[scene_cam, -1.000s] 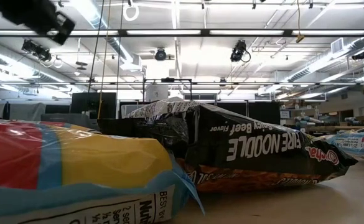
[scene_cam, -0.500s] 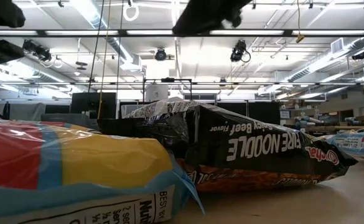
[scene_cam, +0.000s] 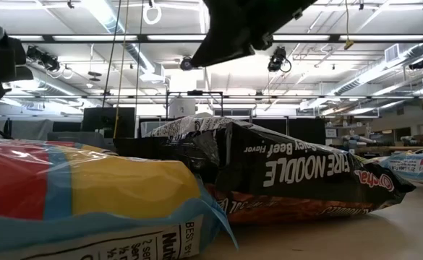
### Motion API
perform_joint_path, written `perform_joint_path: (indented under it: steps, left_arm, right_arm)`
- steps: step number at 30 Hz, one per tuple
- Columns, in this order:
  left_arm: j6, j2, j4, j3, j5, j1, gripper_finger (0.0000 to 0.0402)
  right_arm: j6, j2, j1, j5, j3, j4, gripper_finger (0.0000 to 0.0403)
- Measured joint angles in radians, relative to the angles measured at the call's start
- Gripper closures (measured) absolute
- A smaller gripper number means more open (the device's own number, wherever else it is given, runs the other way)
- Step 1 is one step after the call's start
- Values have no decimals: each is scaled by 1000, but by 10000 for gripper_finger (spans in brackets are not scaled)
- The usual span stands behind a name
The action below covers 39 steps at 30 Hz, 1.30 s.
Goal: Sort Maruchan noodles
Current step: Put the green noodle pack into the bottom transparent bin
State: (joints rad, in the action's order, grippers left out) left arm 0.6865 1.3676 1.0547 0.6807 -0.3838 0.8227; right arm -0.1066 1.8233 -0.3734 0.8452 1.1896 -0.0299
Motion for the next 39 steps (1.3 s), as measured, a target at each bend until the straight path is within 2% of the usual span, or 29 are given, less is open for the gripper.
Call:
perform_joint_path:
  steps: [8,12,17,23,30,35,39]
  left_arm:
    - [-29,110,-61,0,-18,0,261]
    - [-25,135,-52,4,-8,0,303]
    - [-18,131,-37,10,33,-9,386]
    - [-99,86,48,99,79,-80,397]
    - [-323,-12,178,326,147,-269,399]
    - [-527,-65,178,510,281,-488,400]
    - [-682,-48,122,640,401,-692,401]
  right_arm:
    - [32,-17,-49,25,0,-2,256]
    - [43,-20,-56,28,0,-2,256]
    - [58,-24,-69,29,0,-7,256]
    - [64,-36,-94,78,0,-6,256]
    - [84,-38,-128,89,0,2,258]
    - [59,-53,-164,54,0,40,258]
    - [-48,-108,-201,40,0,124,258]
